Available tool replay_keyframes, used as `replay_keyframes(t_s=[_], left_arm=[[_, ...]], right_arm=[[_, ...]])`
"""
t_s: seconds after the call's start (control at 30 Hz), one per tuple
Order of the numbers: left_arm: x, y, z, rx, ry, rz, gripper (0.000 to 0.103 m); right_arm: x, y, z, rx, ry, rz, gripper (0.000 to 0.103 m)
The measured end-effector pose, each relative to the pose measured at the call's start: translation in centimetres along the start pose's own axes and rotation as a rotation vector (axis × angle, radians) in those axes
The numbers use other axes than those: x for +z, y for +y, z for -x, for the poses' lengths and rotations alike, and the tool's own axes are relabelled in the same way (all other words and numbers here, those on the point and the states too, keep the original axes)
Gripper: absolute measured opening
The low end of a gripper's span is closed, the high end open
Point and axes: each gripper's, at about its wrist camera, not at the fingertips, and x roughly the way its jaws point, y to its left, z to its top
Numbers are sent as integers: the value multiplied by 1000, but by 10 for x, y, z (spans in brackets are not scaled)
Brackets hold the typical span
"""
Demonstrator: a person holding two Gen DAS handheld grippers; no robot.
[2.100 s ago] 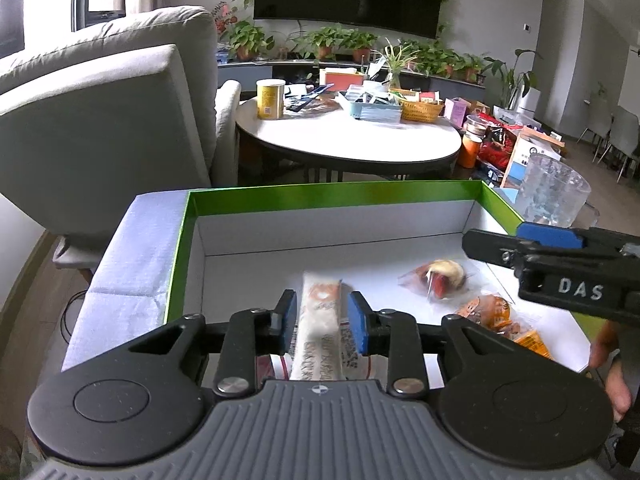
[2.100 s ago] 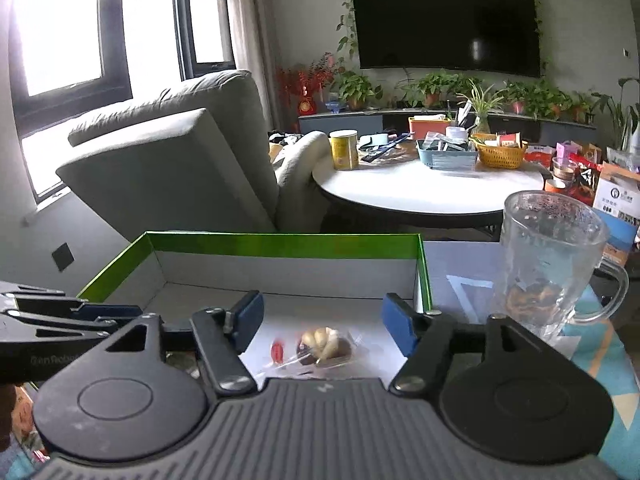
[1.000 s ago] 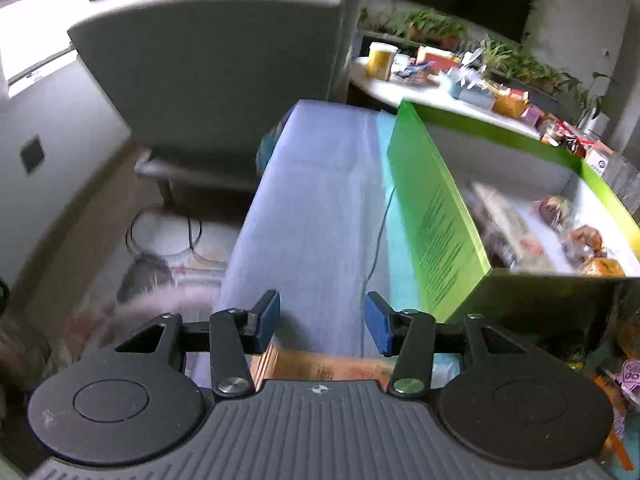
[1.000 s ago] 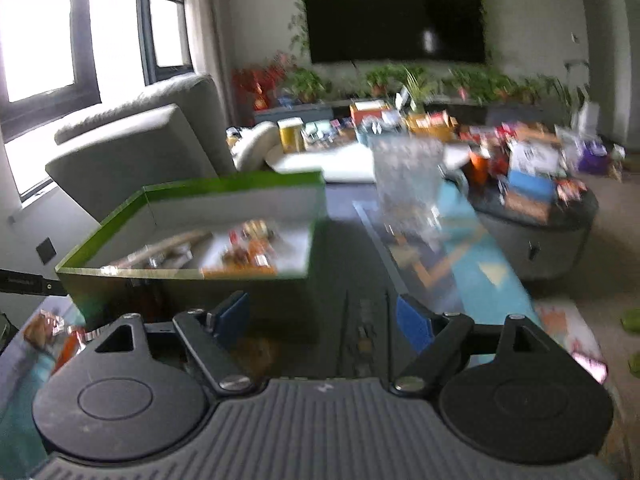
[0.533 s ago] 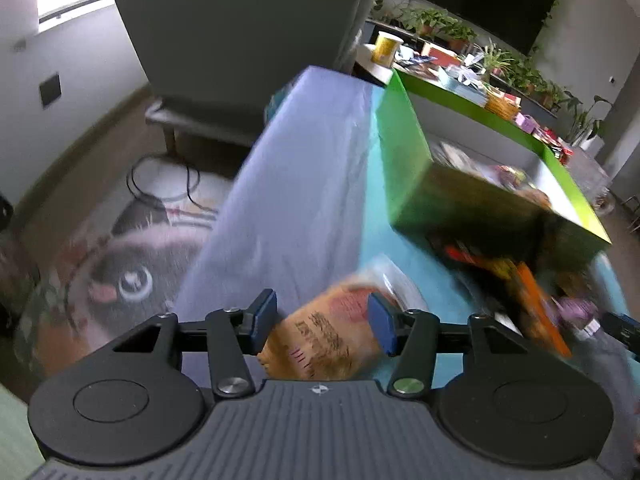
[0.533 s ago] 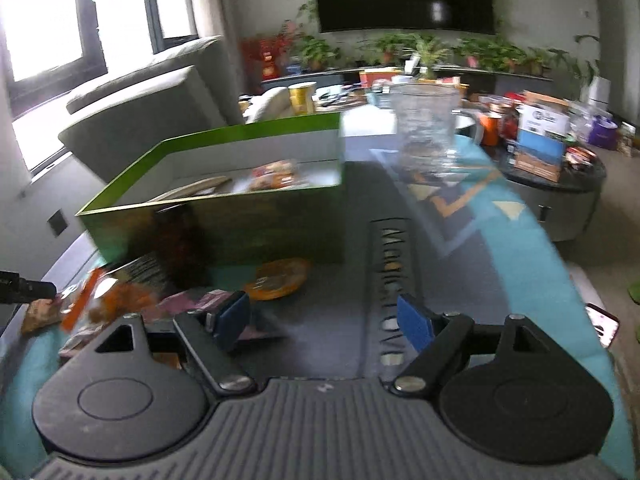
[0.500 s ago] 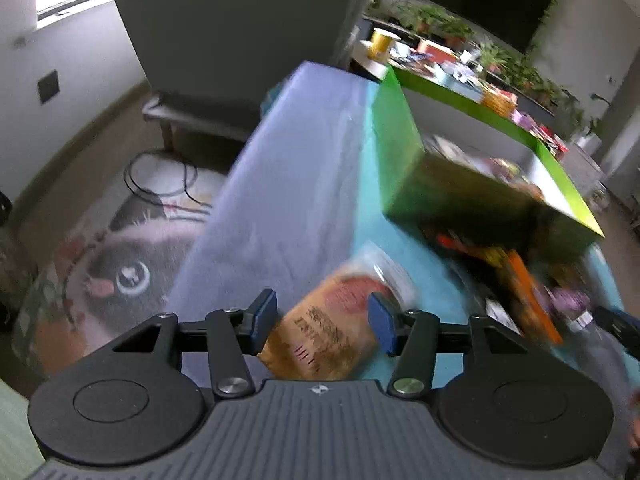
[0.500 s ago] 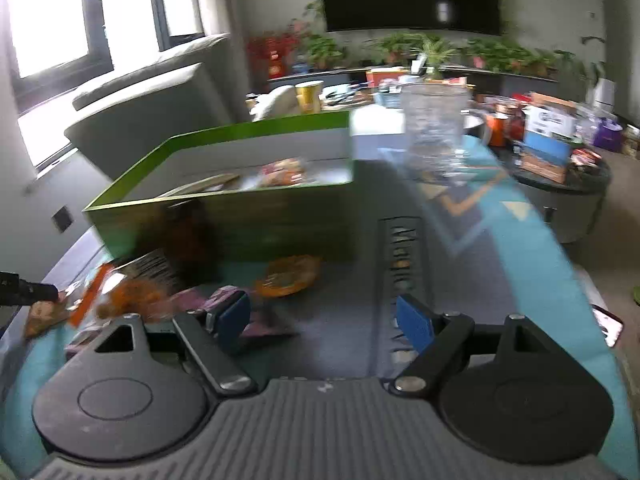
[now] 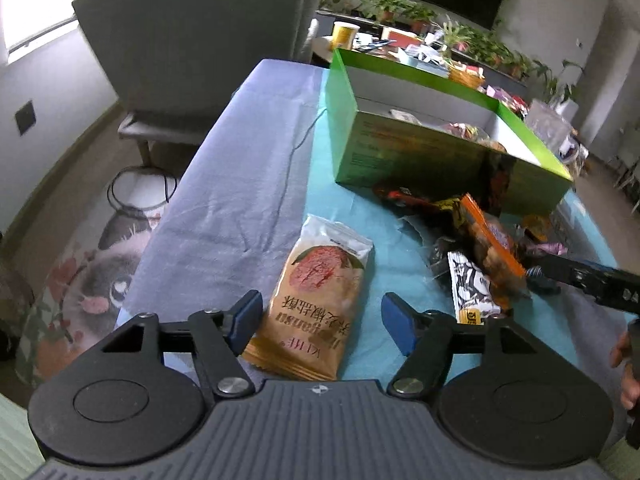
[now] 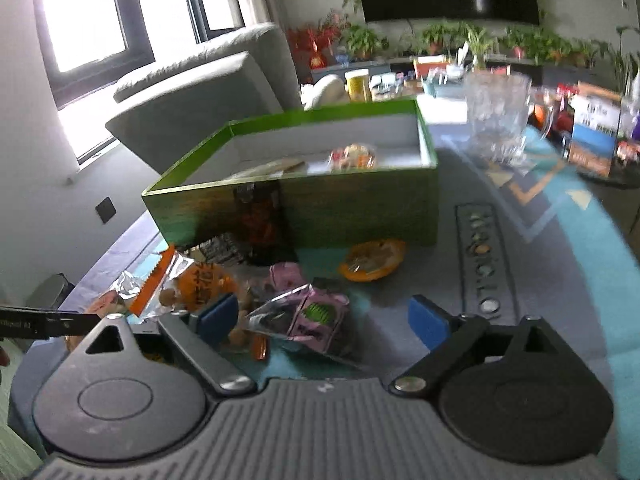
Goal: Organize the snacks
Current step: 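Grasp the beige printed bread pack with left tool while right tool grasps pink printed bag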
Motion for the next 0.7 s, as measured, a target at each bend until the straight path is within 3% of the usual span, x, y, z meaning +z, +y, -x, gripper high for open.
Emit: replay_keyframes(t_s=[0.1, 0.2, 0.3, 0.4, 0.43, 0.53, 0.7], left_arm=[[-2, -9, -4, 40, -15, -78, 64], [-4, -12, -8, 52, -37, -111, 63], [-4, -10, -9, 38, -56, -102, 61], [-2, -9, -8, 38, -60, -87, 43], [-1, -8, -7, 25, -57, -77, 42], [-1, -4, -4, -22, -49, -38, 40], [0, -9, 7, -38, -81, -36, 40]], right_arm=[[-3, 3, -13, -7, 39, -14, 62], [-4, 6, -18, -35, 23, -6, 61], [-3, 7, -18, -36, 26, 4, 61], [-2, 10, -17, -22, 32, 56, 61], [-1, 12, -17, -16, 33, 63, 61], [-3, 14, -14, -3, 35, 69, 60], [-2, 15, 1, 4, -4, 68, 60]])
